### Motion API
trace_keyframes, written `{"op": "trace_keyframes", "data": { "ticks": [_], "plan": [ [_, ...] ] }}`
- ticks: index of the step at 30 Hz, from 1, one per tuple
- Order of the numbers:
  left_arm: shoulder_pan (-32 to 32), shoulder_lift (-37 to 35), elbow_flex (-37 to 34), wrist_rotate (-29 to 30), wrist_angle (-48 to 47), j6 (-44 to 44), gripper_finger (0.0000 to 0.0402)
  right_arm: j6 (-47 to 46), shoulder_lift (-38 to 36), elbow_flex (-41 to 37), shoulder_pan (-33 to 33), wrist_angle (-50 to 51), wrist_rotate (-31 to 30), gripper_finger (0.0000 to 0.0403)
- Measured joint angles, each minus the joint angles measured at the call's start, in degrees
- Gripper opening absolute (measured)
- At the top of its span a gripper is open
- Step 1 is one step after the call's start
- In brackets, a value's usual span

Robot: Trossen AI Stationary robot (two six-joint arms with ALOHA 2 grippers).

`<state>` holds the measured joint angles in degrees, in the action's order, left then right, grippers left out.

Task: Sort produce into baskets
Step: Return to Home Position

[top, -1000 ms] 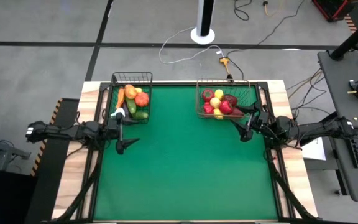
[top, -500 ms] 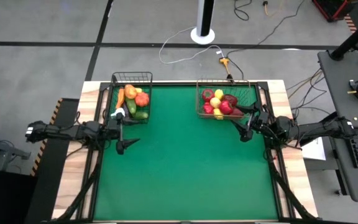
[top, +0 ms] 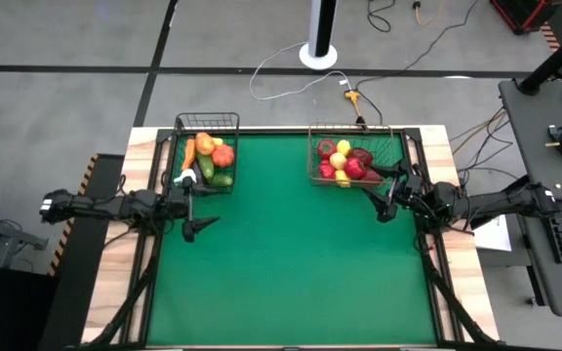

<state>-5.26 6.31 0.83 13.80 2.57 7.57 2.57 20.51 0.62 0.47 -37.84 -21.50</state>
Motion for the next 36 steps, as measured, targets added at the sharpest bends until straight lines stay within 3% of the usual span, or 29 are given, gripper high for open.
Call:
{"op": "trace_keyframes", "data": {
  "ticks": [36],
  "plan": [
    [0.0, 0.0, 0.0, 0.0, 0.0, 0.0, 0.0384, 0.0, 0.0, 0.7, 0.0, 0.0, 0.0, 0.035]
  ]
}}
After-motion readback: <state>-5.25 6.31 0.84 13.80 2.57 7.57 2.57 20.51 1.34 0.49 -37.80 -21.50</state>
